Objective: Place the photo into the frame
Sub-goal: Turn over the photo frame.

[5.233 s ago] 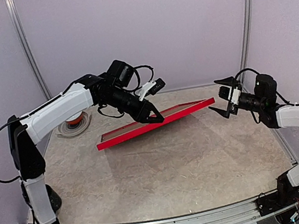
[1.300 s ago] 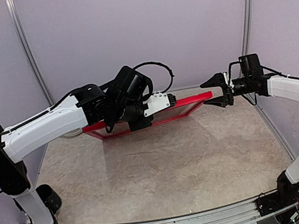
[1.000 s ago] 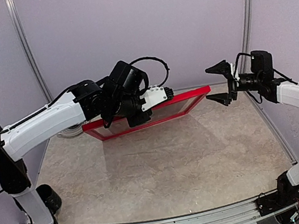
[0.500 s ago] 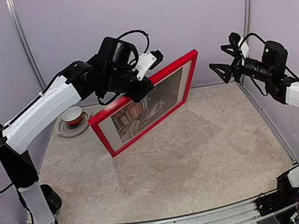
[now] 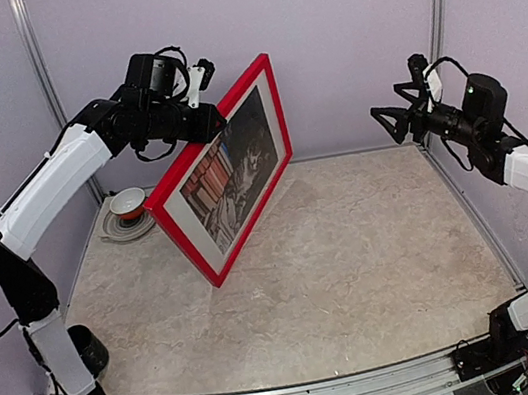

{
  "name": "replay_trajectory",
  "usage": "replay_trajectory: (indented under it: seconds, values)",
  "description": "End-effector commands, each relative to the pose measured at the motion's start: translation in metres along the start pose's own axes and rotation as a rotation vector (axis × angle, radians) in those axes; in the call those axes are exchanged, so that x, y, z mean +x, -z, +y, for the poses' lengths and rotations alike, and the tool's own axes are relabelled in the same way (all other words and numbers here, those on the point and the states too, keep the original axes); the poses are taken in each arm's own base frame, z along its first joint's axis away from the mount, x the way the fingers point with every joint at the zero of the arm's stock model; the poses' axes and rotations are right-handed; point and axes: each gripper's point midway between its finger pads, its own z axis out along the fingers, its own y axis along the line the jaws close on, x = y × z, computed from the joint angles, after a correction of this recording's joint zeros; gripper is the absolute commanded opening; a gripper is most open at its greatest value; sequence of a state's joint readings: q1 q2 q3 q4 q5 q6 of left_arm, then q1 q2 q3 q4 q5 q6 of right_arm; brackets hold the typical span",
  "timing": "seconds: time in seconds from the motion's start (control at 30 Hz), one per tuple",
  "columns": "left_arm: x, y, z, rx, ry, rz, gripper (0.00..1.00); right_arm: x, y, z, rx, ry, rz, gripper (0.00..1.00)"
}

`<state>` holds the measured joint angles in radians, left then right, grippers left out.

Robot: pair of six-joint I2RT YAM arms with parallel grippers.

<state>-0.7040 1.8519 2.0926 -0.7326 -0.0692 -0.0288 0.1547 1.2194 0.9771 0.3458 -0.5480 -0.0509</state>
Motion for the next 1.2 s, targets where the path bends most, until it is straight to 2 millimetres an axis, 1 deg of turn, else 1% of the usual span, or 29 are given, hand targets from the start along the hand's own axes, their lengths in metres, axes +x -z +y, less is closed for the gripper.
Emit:
replay_trajectory:
  seconds: [0.0,0.13,0.23,0.3,0.4,0.43,0.47,0.53,0.6,0.63,0.7,0.83,1.0,1.17]
  values:
    - [-0.057,0.023,0.001,0.088,0.225,-0.224,0.00,0.019,0.000,0.000,-0.002,-0.095,0.035,0.99]
    - [-0.053,0.020,0.021,0.051,0.306,-0.218,0.00,0.022,-0.002,0.003,-0.018,-0.118,0.037,0.99]
    - [-0.052,0.023,0.046,-0.010,0.372,-0.246,0.00,0.022,-0.002,0.005,-0.032,-0.130,0.034,0.99]
    - [-0.051,0.029,0.062,-0.034,0.419,-0.266,0.00,0.025,-0.002,0.005,-0.034,-0.135,0.039,0.99]
    - [-0.043,0.029,0.079,-0.035,0.478,-0.273,0.00,0.028,-0.002,0.006,-0.033,-0.140,0.046,0.99]
    - [-0.040,0.029,0.080,-0.012,0.501,-0.268,0.00,0.029,-0.003,0.006,-0.034,-0.143,0.048,0.99]
    - [-0.031,0.025,0.084,-0.013,0.521,-0.255,0.00,0.031,-0.003,0.006,-0.032,-0.149,0.052,0.99]
    - [-0.020,0.022,0.087,-0.004,0.549,-0.248,0.00,0.034,-0.004,0.005,-0.033,-0.164,0.060,0.99]
    - [-0.010,0.019,0.091,-0.007,0.576,-0.246,0.00,0.041,-0.006,0.002,-0.019,-0.207,0.080,0.99]
    - [-0.005,0.019,0.093,-0.006,0.589,-0.248,0.00,0.045,-0.008,-0.002,0.000,-0.245,0.096,0.99]
    - [0.006,0.015,0.097,0.000,0.617,-0.241,0.00,0.061,-0.014,-0.006,0.018,-0.338,0.162,0.99]
    - [0.024,0.008,0.099,0.023,0.649,-0.218,0.00,0.091,-0.030,0.000,-0.042,-0.484,0.309,0.99]
    - [0.043,0.000,0.100,0.030,0.668,-0.188,0.00,0.127,-0.032,0.012,-0.081,-0.606,0.375,0.99]
    - [0.063,-0.009,0.101,0.028,0.697,-0.166,0.00,0.159,-0.034,0.016,-0.075,-0.694,0.459,0.99]
